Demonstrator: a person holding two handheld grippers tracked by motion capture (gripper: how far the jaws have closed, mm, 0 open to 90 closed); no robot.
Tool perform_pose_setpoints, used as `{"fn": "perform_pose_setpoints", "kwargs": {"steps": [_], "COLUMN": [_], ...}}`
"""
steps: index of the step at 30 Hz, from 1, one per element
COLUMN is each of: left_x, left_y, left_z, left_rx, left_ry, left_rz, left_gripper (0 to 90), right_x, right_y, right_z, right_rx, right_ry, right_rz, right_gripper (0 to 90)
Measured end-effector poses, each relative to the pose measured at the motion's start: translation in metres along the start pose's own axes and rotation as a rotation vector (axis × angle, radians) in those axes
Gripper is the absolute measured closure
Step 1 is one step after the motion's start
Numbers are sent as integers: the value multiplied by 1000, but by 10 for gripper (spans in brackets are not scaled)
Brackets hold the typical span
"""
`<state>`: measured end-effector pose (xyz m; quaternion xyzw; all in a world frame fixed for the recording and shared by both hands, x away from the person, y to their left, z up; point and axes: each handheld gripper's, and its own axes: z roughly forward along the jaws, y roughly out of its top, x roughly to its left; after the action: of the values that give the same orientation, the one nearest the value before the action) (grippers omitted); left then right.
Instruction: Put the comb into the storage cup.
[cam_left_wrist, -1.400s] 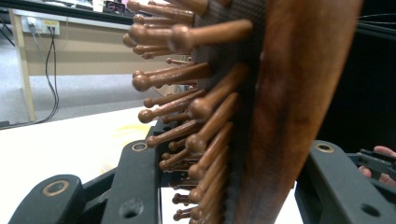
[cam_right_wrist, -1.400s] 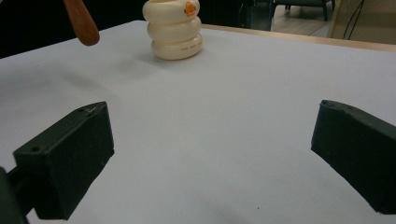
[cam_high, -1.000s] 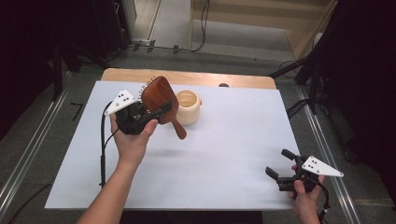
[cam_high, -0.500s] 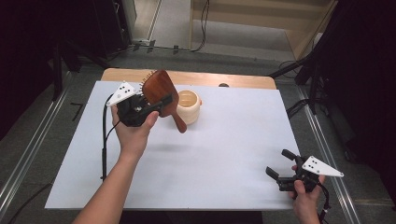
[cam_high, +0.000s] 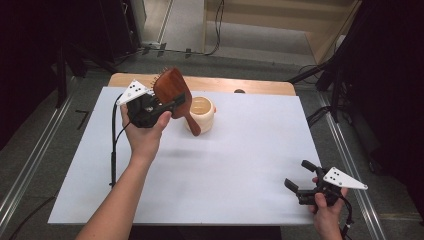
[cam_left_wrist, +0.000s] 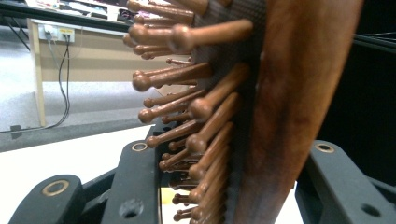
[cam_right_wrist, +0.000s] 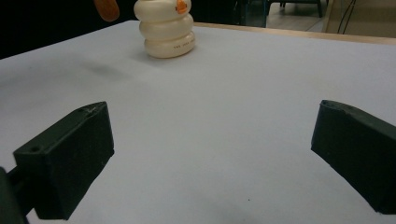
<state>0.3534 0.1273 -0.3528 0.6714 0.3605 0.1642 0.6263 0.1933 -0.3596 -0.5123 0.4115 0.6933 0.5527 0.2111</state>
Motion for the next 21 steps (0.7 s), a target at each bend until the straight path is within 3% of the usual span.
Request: {"fn": "perform_pose_setpoints", "kwargs": {"steps": [21], "left_x": [10], "left_y": [15], "left_z": [20], "left_rx": [-2], "left_ry": [17], "left_rz": [-9], "left_gripper": [569], "right_x": [1], "right_y": [-1], "right_z": [0], "right_rx": [-7], "right_ry": [-15], "right_rz": [-5], "right_gripper": [0]}}
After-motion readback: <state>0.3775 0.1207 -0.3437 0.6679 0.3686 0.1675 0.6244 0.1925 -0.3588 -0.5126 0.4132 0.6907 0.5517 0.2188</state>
